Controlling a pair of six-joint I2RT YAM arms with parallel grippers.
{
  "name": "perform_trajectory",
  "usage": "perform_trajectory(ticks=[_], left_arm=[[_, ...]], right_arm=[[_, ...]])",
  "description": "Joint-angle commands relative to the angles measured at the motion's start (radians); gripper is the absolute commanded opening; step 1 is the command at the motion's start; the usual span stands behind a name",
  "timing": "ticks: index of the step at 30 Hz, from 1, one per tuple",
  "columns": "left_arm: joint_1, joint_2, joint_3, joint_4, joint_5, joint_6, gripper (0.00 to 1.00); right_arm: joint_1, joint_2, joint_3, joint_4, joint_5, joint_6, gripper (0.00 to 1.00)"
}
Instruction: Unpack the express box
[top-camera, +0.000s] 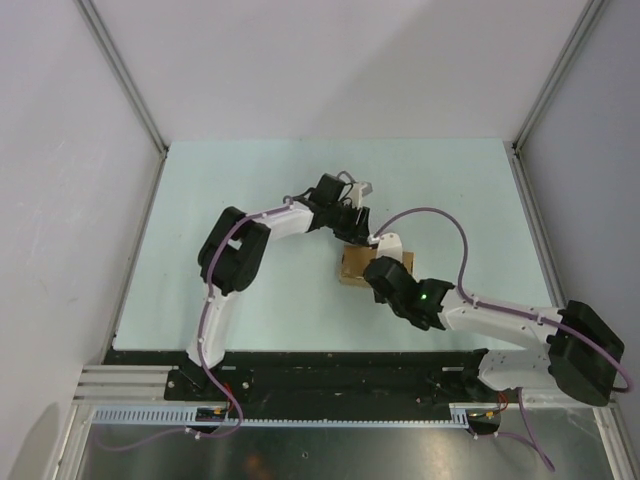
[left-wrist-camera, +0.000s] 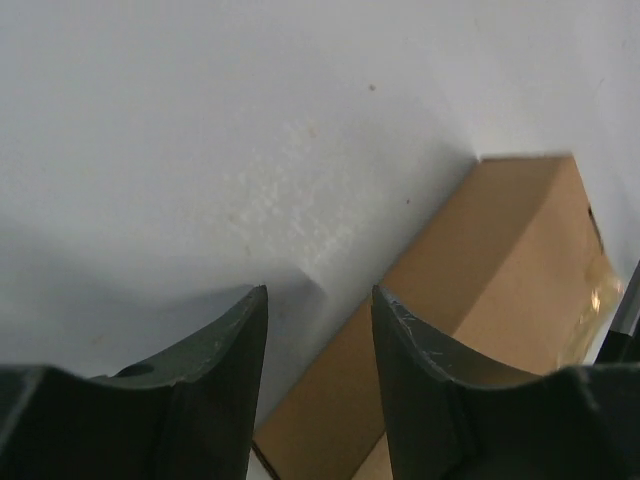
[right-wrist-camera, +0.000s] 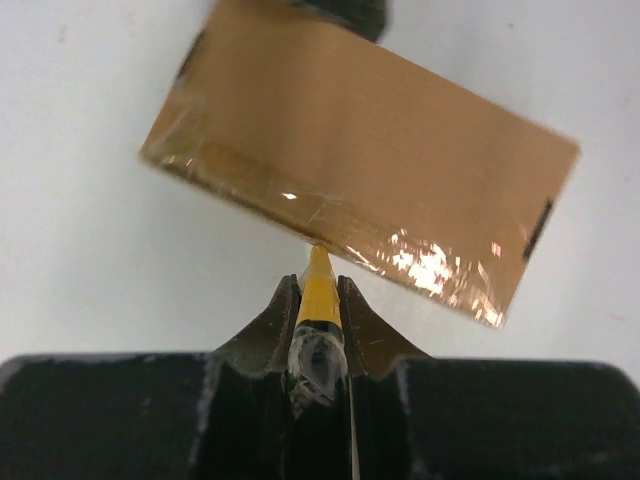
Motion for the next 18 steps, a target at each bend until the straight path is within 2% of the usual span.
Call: perform_trajectory(ticks=[1, 11, 18], left_arm=[[-0.004, -0.099, -0.104, -0.053, -0.014, 0.057, 0.5], [-0.004, -0.22, -0.284, -0.044, -0.005, 0.052, 0.45], [-0.007, -0.337, -0.394, -0.035, -0.035, -0.031, 0.39]], right_arm=[[-0.068, -0.061, -0.048, -0.017, 0.078, 0.039, 0.0], [-0.18, -0.074, -0.084, 0.074, 0.055, 0.031, 0.0], [-0.252, -0.038, -0.084, 0.151, 0.0, -0.004, 0.0]])
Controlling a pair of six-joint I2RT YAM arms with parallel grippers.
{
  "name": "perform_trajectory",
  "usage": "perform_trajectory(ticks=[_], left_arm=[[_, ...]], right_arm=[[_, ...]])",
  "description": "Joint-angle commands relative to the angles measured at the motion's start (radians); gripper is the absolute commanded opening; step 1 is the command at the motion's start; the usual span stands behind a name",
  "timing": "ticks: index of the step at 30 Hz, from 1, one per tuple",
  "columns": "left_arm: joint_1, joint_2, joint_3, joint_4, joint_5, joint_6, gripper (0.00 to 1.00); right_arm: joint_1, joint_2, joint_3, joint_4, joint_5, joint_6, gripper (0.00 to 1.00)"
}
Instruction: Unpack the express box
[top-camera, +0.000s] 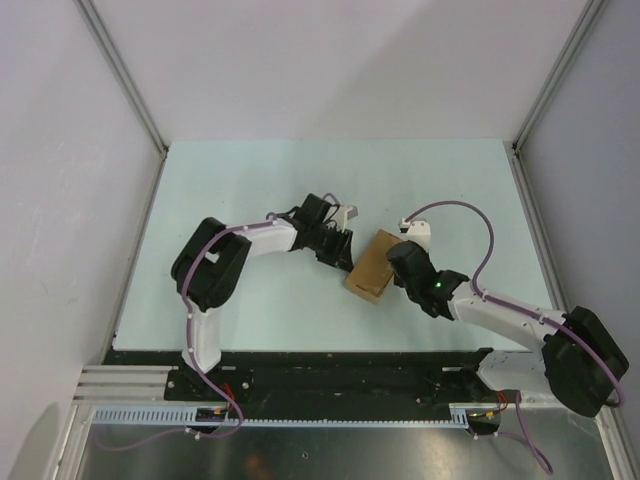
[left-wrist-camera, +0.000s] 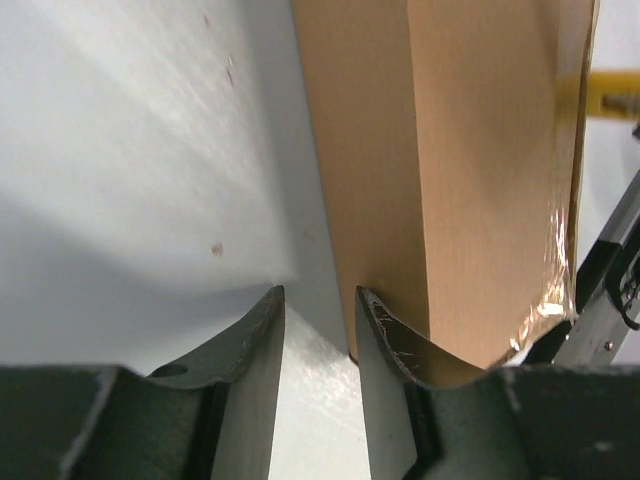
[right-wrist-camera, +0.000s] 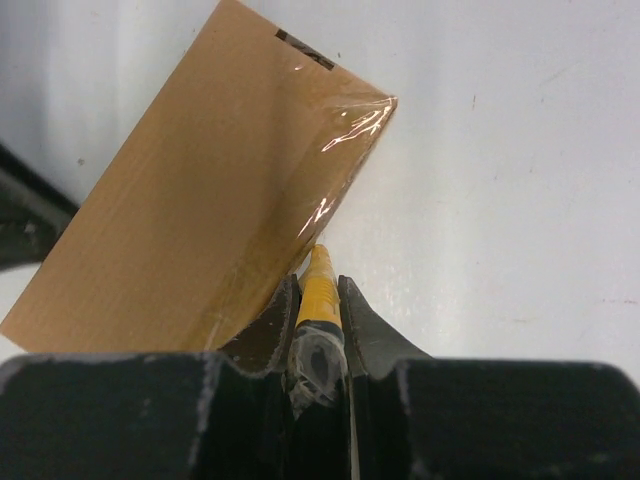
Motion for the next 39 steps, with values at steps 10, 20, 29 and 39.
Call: perform_trajectory(ticks=[10, 20, 29, 39], left_arm=[[0.003, -0.24, -0.114, -0.019, -0.21, -0.109, 0.4], [0.046, -0.21, -0.02, -0.016, -0.128, -0.212, 0.54], [0.047, -0.159, 0.009, -0.01, -0.082, -0.241, 0.52], [0.046, -0.061, 0.058, 0.006, 0.009, -0.255, 0.39]], right_arm=[[-0.126, 0.03, -0.003, 0.165, -0.081, -0.047, 0.0], [-0.191, 0.133, 0.007, 0.349, -0.183, -0.081, 0.0], [-0.185, 0.186, 0.076, 0.414, -0.23, -0.084, 0.0], [-0.186, 0.176, 0.083, 0.393, -0.235, -0.084, 0.0]])
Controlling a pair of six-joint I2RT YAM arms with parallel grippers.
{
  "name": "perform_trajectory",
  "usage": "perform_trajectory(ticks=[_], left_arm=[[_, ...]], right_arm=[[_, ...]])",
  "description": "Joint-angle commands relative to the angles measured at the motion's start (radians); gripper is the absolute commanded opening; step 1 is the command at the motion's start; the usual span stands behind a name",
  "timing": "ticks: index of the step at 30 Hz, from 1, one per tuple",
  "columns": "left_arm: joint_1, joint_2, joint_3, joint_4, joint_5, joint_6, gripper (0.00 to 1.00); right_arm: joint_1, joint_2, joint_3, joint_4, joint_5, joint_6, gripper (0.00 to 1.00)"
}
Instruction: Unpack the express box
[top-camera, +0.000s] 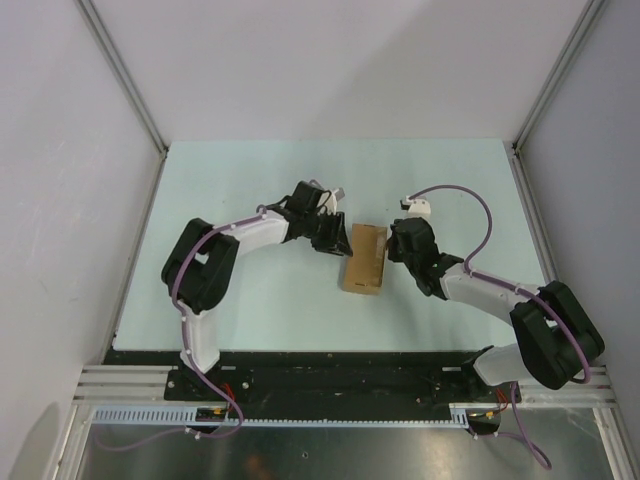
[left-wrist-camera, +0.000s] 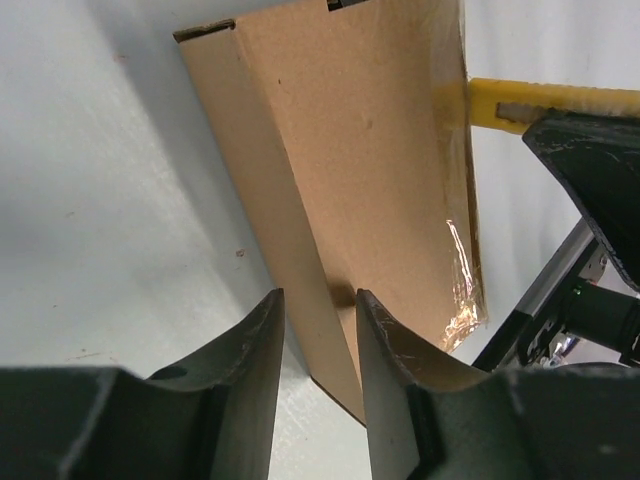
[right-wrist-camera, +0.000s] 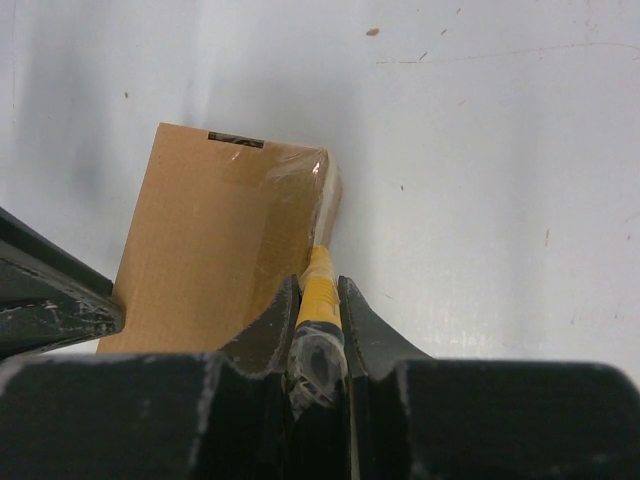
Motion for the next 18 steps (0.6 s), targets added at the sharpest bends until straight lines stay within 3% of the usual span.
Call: perform_trajectory(ticks=[1, 6, 7, 9, 18], left_arm=[[0.001, 0.029, 0.054, 0.027, 0.072, -0.019, 0.38], [0.011, 0.04, 0.035, 0.027, 0.054, -0.027, 0.28], [0.016, 0.037, 0.025, 0.028, 0.037, -0.028, 0.2], [0.033, 0.025, 0.0, 0.028, 0.034, -0.022, 0.13], [0.071, 0.015, -0.098, 0.028, 0.037, -0.013, 0.07]], right_arm=[[0.003, -0.01, 0.036, 0.036, -0.008, -0.002, 0.0], [0.003, -0.016, 0.037, 0.022, 0.008, 0.004, 0.0], [0.003, -0.019, 0.037, 0.014, 0.015, 0.004, 0.0], [0.005, -0.034, 0.036, 0.005, 0.018, 0.006, 0.0], [0.0, -0.099, 0.048, -0.048, 0.045, 0.007, 0.0]])
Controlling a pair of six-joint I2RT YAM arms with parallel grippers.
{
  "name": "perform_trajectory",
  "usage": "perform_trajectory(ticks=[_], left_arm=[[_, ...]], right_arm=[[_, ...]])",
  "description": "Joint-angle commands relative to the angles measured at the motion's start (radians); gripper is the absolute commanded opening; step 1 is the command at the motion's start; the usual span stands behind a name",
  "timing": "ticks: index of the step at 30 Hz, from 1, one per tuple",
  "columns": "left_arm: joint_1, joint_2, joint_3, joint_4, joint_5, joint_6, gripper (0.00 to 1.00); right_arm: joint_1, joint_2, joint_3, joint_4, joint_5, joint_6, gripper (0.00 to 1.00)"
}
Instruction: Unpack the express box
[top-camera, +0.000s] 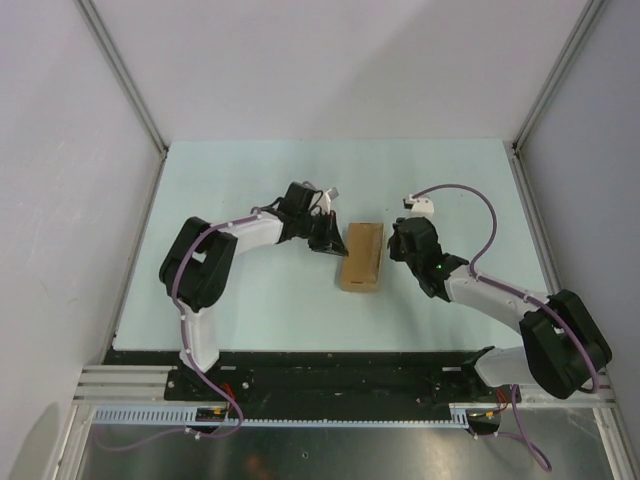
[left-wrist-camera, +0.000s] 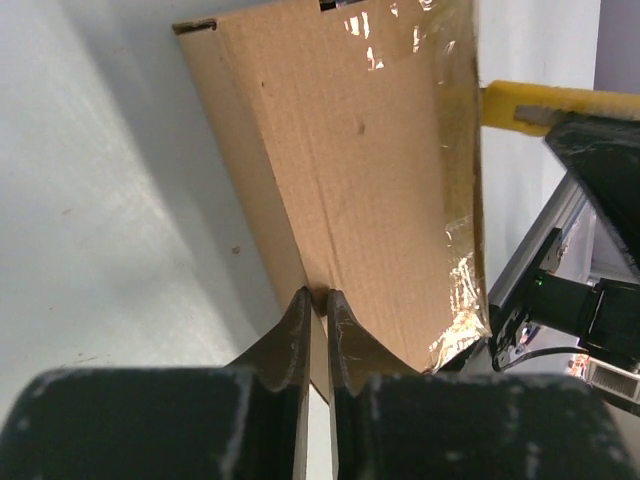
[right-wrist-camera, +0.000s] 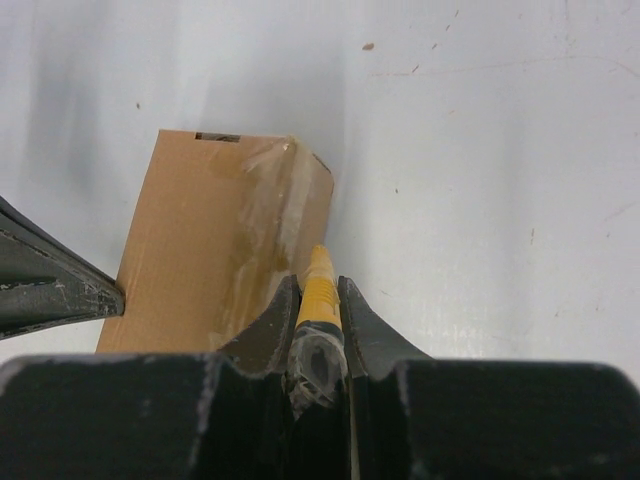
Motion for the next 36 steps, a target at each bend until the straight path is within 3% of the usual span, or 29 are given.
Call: perform_trajectory(ticks=[1, 26, 32, 36], left_arm=[[0.033, -0.014, -0.074, -0.039, -0.066, 0.023, 0.07], [0.071, -0.084, -0.102, -0.039, -0.101, 0.019, 0.11], [0.111, -0.184, -0.12, -0.041, -0.144, 0.029, 0.23], [0.119, -0.252, -0.102, -0.039, -0.139, 0.072, 0.4]], right_arm=[[-0.001, -0.065, 0.046, -0.017, 0.035, 0.007, 0.0], [0.016, -0.047, 0.073, -0.024, -0.044, 0.021, 0.0], [0.023, -0.041, 0.082, -0.035, -0.09, 0.019, 0.0], [0.045, -0.012, 0.087, -0.035, -0.113, 0.013, 0.0]])
